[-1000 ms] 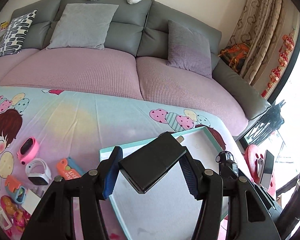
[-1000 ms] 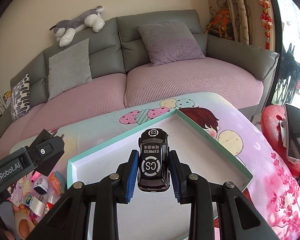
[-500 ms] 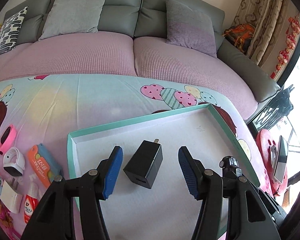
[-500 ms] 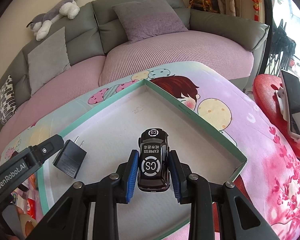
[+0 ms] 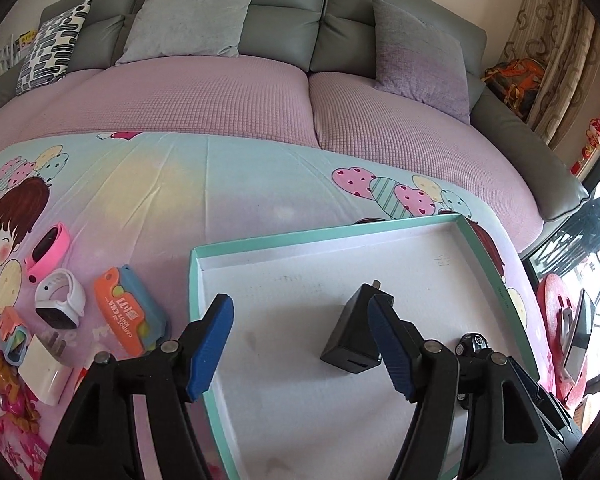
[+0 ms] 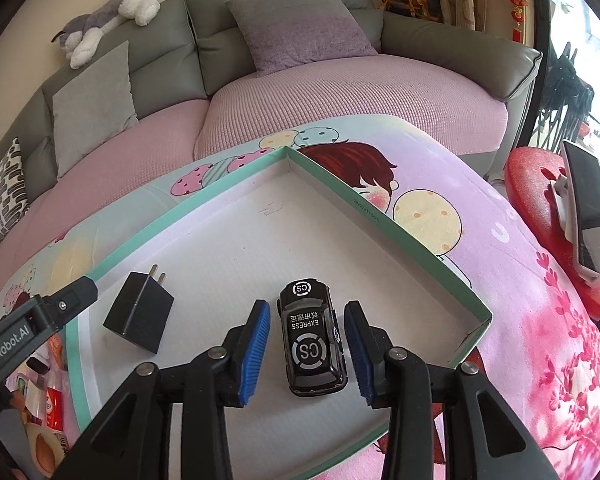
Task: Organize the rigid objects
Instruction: 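Grasp the white hair clip with the left tool while the right tool grasps the red glue bottle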
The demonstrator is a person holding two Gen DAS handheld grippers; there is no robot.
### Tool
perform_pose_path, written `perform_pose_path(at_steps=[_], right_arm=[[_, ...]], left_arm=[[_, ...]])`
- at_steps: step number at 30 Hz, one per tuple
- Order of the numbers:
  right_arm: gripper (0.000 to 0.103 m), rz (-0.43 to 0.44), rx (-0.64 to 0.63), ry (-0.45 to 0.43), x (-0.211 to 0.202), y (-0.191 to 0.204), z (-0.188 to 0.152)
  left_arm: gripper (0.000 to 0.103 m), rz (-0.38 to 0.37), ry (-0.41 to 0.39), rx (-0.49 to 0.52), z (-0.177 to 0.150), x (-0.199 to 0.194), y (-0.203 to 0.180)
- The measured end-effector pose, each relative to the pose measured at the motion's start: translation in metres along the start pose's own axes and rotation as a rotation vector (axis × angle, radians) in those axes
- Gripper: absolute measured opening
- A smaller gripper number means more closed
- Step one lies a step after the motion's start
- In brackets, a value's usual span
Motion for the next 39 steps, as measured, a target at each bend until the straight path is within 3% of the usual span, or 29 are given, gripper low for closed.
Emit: perform_pose_path(at_steps=[2, 4, 12, 15, 24, 28, 39], right_arm=[[0.06, 0.003, -0.005, -0.005, -0.002, 0.002, 0.001], [0.068, 0.008, -0.018, -0.015, -0.004, 0.006, 0.002], [0.088, 0.028, -0.074, -0.023, -0.012, 0.028, -0.001], [0.102, 0.045, -0.065, -0.033, -0.016, 0.034, 0.0], [0.103, 0.105, -0.143, -0.102, -0.045, 0.076, 0.0], [0.103, 0.173, -0.193, -0.127, -0.065, 0.108, -0.004], [0.103, 0.373, -0.314, -0.117, -0.112, 0.192, -0.036]], left_arm=[[0.075, 0.022, -0.017, -0.02, 0.001, -0.006, 0.009], [0.097, 0.052, -0.038, -0.043, 0.004, -0.013, 0.02], [0.099, 0.143, -0.093, -0.111, 0.003, -0.041, 0.062], [0.101, 0.163, -0.114, -0.129, 0.0, -0.053, 0.076], [0.102, 0.269, -0.213, -0.16, 0.001, -0.103, 0.115], [0.103, 0.307, -0.259, -0.166, 0.001, -0.13, 0.133], [0.103, 0.395, -0.288, -0.263, -0.016, -0.196, 0.199]])
Point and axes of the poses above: each gripper's, at about its wrist camera, not at the fingertips, and x roughly the way its jaws point, y to its left, z to its top, the point moved 9 cm from there along x, roughly the way its jaws point, and after that the axes turned 13 degrees about -z, right-handed, at the moved point
